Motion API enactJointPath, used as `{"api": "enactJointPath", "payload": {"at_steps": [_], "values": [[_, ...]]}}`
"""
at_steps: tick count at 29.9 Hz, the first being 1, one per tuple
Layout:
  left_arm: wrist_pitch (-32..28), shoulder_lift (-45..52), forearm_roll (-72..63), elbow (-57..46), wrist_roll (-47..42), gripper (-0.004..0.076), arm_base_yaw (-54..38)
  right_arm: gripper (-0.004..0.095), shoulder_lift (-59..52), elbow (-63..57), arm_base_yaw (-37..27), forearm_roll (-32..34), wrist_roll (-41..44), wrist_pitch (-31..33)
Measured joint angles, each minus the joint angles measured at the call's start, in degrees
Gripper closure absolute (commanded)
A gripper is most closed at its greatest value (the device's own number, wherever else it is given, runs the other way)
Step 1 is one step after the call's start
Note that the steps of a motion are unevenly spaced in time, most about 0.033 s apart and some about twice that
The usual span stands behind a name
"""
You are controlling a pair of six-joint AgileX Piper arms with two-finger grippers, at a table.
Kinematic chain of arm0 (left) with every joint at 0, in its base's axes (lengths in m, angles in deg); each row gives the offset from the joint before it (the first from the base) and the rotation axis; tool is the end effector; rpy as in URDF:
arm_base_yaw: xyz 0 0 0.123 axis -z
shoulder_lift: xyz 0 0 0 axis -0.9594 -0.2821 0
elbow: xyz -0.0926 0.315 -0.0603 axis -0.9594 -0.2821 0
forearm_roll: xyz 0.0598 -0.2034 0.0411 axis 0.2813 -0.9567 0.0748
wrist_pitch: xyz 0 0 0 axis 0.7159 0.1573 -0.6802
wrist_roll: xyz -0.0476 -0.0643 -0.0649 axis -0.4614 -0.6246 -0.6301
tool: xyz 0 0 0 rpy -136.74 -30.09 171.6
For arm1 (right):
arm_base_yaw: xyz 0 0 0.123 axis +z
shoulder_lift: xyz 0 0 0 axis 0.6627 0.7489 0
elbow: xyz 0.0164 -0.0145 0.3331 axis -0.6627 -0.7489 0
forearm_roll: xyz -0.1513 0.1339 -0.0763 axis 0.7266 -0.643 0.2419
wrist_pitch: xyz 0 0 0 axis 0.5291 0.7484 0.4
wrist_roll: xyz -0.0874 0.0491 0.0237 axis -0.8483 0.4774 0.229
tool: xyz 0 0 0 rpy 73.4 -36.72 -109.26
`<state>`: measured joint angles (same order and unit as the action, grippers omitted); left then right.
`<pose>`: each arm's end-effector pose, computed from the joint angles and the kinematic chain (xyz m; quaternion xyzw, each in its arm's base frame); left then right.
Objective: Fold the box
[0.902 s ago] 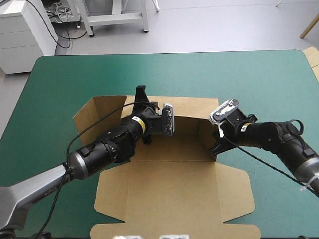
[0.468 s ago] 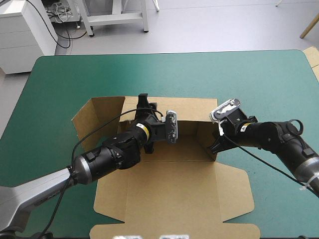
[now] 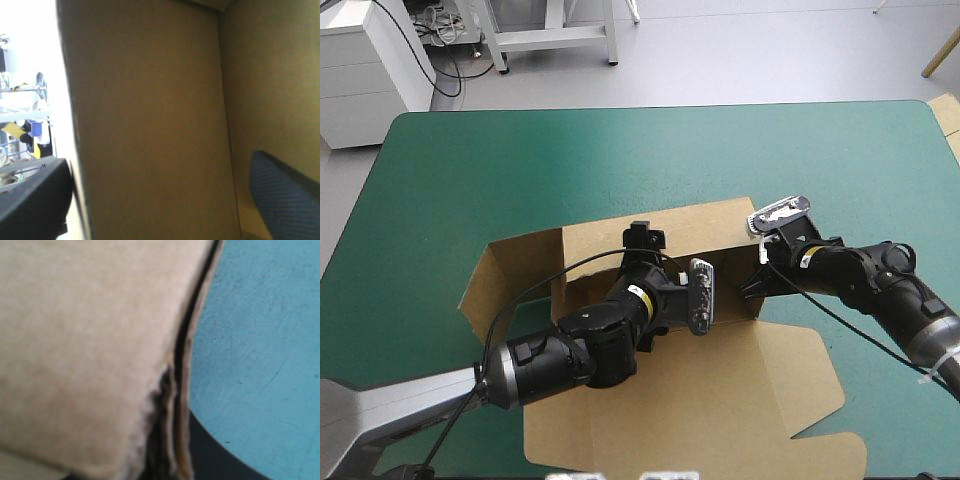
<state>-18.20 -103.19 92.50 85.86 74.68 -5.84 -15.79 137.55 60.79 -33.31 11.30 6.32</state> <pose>0.1620 -0.2452 0.3690 0.6821 0.5856 0.1949 0.3922 0.1981 0.0794 0.3502 -0.2462 0.9010 0.0737 0.3495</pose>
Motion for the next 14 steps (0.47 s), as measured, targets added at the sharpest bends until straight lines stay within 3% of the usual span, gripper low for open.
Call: {"api": "enactJointPath", "payload": {"at_steps": [4,8,12,14], "values": [[2.5,-0.3,-0.6,3.2,0.0,0.0108,4.5,0.0928,0.0,0.0,0.0,1.3,1.5,-0.1],[5.4,-0.4,-4.6,7.6,0.7,0.034,6.7,0.0928,0.0,0.0,0.0,1.6,2.1,-0.2],[9.7,-0.4,-13.9,12.8,5.2,0.0423,7.0,0.0928,0.0,0.0,0.0,1.8,2.7,-0.2],[11.3,-0.4,-17.8,14.9,8.9,0.0524,7.0,0.0928,0.0,0.0,0.0,1.9,2.8,-0.3]]}}
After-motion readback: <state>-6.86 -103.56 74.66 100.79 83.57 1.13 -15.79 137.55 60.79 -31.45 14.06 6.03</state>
